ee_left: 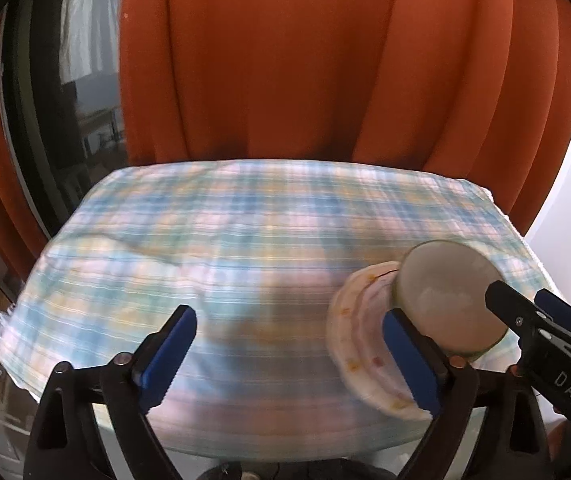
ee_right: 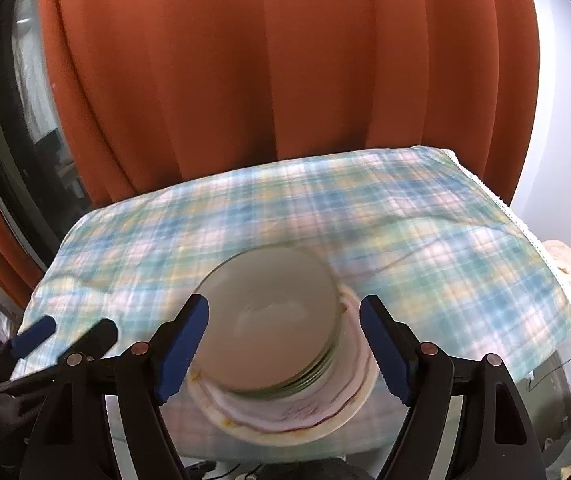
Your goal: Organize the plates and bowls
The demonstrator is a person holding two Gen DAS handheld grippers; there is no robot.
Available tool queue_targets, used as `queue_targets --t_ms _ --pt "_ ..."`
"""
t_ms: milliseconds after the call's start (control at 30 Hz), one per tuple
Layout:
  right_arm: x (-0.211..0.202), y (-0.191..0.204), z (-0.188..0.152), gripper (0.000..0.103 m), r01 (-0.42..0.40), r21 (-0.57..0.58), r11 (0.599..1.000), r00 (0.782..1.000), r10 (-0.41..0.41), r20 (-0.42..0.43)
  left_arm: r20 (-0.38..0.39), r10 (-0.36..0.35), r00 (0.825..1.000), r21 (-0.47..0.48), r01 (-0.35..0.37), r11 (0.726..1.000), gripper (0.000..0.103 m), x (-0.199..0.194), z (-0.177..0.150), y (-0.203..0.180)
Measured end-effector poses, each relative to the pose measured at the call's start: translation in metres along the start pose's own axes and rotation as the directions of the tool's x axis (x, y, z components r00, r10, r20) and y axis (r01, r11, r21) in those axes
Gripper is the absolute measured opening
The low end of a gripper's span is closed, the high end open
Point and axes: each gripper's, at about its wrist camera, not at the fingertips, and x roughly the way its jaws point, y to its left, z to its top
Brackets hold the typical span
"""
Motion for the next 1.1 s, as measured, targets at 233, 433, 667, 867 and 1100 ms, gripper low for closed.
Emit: queue_targets --t_ms 233,433,667,867,1100 --pt "-0.010 0.051 -0.042 0.081 0.003 -0.015 1.000 0.999 -0.003 0.036 0.033 0.040 0.999 0.019 -0.040 0.999 0.096 -0.008 -0.029 0.052" --pt "-0.005 0.084 -0.073 0.082 0.004 -0.036 0.999 1.000 -0.003 0.011 0.064 0.067 0.996 0.043 -0.070 0.997 0.096 -0.014 -0.055 0.082" --pt "-0.007 0.109 -0.101 0.082 0.009 -0.080 0.997 1.000 -0.009 0.007 0.040 0.053 0.998 0.034 -0.055 0.998 0.096 -0.017 -0.076 0.099" --pt "-0.016 0.114 -0.111 0.082 0.019 -0.067 0.998 1.000 -0.018 0.013 0.042 0.052 0.998 0.033 -0.053 0.998 0.097 -0.023 -0.083 0.102" --pt "-0.023 0.112 -0.114 0.088 0.032 -0.053 0.998 0.999 -0.031 0.024 0.048 0.043 0.998 0.028 -0.045 0.999 0.097 -0.026 -0.085 0.105"
